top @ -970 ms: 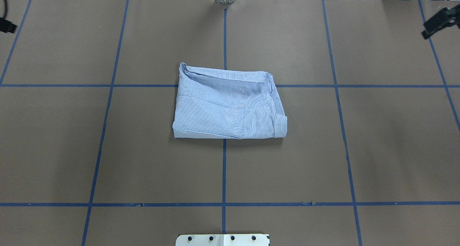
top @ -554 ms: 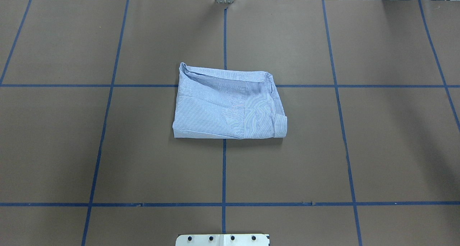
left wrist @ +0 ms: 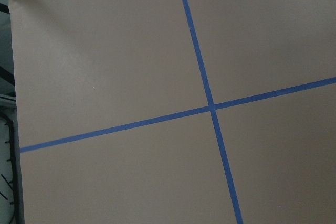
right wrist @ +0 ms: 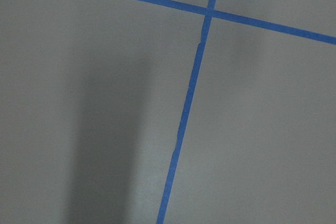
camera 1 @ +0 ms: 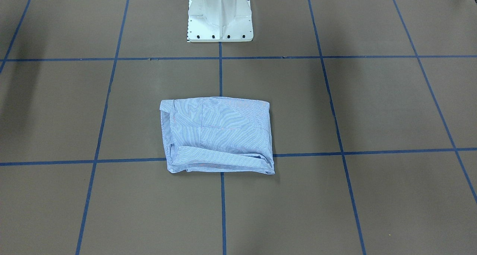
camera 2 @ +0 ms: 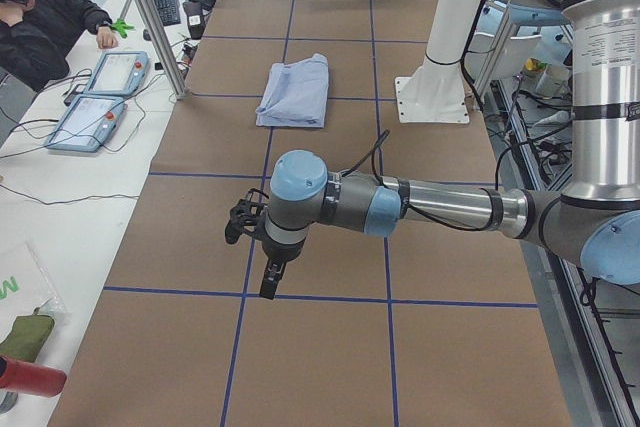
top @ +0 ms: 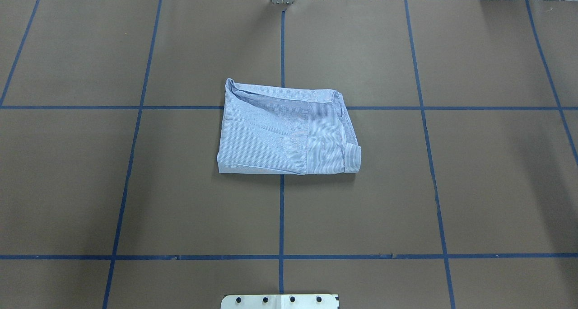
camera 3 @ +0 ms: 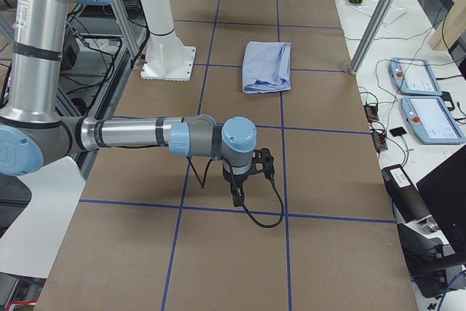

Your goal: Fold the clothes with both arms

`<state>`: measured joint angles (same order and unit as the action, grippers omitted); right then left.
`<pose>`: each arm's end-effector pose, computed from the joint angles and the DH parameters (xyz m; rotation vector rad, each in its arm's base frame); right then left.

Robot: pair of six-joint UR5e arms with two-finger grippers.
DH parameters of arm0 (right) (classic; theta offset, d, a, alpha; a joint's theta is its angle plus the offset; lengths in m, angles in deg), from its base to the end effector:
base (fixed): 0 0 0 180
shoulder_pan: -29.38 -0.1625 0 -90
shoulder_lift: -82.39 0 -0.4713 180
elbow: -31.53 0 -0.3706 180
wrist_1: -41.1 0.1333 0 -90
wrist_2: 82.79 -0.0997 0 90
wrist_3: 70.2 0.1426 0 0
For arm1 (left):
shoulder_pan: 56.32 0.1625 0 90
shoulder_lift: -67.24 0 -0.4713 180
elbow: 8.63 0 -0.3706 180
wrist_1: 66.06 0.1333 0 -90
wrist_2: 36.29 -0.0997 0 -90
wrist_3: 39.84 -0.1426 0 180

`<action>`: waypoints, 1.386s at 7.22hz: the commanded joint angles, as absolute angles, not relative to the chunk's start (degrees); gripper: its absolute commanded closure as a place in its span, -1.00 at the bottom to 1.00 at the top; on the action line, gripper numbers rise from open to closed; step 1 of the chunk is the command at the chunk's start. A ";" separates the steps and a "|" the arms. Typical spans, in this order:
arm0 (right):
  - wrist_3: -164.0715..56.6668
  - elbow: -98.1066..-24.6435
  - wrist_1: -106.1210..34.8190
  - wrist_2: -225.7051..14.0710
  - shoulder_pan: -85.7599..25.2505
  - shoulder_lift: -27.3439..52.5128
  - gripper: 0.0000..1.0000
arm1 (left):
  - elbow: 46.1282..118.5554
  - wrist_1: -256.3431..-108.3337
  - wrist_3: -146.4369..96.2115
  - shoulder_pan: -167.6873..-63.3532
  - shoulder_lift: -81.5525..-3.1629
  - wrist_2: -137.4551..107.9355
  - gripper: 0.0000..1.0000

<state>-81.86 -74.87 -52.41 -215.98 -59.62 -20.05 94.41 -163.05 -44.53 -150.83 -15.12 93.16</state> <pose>0.0293 -0.3693 0.7003 0.0776 -0.7514 -0.2133 -0.0762 -0.4226 0.6809 0.2620 0.6670 0.0774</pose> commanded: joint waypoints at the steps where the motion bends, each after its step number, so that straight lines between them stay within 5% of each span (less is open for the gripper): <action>1: -81.54 -75.43 -50.31 -214.10 -59.66 -20.00 -1.00 | 94.56 -163.01 -43.80 -150.81 -12.48 101.30 -1.00; 10: -81.90 -74.81 -49.70 -213.75 -59.83 -21.93 -1.00 | 91.83 -163.09 -44.24 -150.63 -12.48 101.34 -1.00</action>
